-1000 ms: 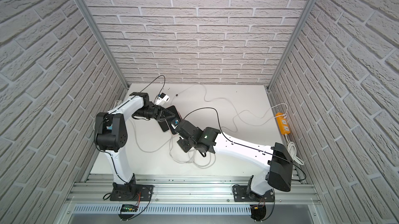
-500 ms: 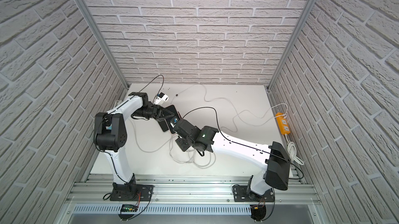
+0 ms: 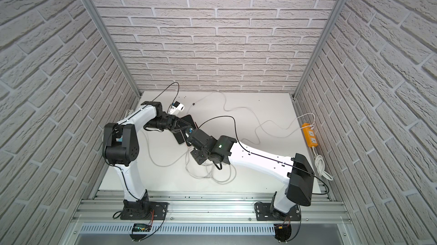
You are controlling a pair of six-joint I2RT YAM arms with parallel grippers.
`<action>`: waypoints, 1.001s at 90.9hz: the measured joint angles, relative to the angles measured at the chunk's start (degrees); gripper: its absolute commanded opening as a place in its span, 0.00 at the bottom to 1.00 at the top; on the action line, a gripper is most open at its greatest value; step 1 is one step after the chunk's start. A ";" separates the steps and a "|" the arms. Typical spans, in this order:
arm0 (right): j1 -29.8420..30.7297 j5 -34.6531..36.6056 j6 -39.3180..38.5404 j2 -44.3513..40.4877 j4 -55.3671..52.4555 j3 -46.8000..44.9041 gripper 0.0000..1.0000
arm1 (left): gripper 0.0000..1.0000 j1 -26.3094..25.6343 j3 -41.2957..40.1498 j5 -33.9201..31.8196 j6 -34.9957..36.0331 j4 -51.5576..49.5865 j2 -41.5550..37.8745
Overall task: Plug the charging cable into the phone
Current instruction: Insert the charging cable into the phone, then place the phone at the center of the board.
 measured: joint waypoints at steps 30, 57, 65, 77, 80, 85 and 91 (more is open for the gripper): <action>0.11 -0.13 0.15 1.44 -1.77 2.19 0.14 | 0.00 0.04 -0.44 0.61 0.44 0.35 0.00; 0.35 -3.56 -2.40 0.35 0.04 1.33 0.60 | 0.00 0.39 1.64 0.55 0.00 -0.59 2.84; -0.28 -3.98 -2.58 -4.28 1.75 -3.52 0.61 | 0.00 0.39 4.46 0.15 -0.15 -0.70 6.69; -2.54 -4.15 -1.01 -15.41 2.64 -13.20 0.62 | 0.00 0.74 7.98 -0.11 -0.09 -0.48 12.81; -3.37 -4.02 -0.42 -18.05 2.80 -15.23 0.62 | 0.00 0.98 8.46 -0.13 -0.07 -0.33 13.88; -4.74 -3.91 0.48 -22.03 3.06 -18.21 0.62 | 0.00 1.53 8.55 -0.35 0.33 -0.02 14.67; -6.36 -3.82 1.42 -25.05 3.34 -20.61 0.62 | 0.00 2.36 8.33 -0.83 1.42 0.15 14.08</action>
